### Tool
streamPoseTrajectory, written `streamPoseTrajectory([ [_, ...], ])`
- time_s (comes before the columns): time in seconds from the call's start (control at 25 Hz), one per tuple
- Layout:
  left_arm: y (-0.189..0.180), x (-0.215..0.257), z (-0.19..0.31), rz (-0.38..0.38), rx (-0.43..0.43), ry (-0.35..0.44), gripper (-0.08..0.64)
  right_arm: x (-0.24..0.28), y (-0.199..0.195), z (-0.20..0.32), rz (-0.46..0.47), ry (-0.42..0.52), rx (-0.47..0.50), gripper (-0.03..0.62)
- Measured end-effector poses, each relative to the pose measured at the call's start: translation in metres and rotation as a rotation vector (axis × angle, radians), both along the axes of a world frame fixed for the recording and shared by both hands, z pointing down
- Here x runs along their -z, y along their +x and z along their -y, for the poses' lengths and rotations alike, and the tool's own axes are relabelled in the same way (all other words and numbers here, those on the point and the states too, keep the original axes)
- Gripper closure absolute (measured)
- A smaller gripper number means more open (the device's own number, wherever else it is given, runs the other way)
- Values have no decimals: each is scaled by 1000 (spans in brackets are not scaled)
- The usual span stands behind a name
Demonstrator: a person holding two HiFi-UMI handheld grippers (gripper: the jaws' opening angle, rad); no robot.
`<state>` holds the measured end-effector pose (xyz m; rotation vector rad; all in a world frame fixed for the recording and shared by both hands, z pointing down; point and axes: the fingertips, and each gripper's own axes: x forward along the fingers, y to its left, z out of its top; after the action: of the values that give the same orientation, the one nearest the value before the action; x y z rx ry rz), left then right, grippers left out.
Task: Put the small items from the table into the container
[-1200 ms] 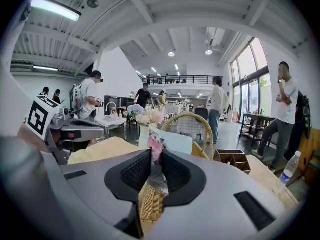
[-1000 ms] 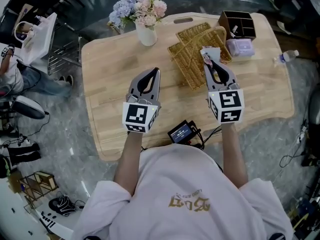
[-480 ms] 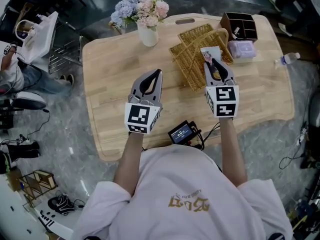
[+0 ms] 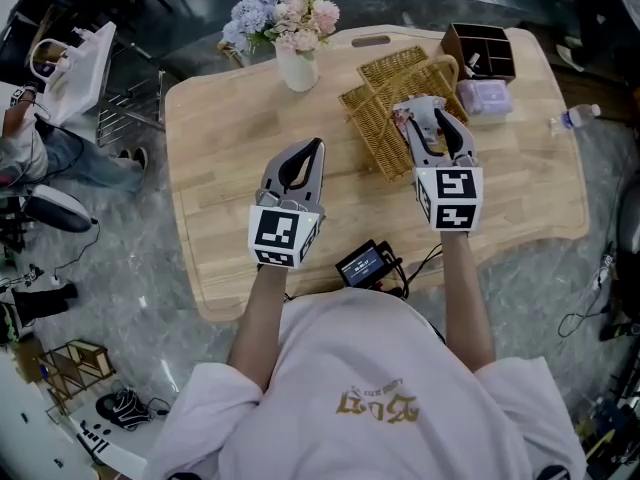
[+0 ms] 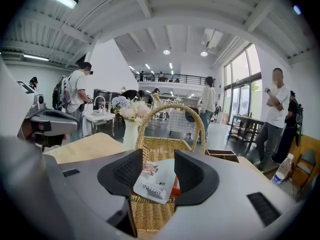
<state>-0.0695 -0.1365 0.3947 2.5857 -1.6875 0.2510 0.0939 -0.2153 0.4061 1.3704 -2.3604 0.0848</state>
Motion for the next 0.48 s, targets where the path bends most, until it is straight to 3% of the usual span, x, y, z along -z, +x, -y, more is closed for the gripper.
streamPoseTrajectory([
  [0.48, -4, 4, -3, -1, 3, 11, 560, 23, -4, -20, 50, 78, 12, 412],
])
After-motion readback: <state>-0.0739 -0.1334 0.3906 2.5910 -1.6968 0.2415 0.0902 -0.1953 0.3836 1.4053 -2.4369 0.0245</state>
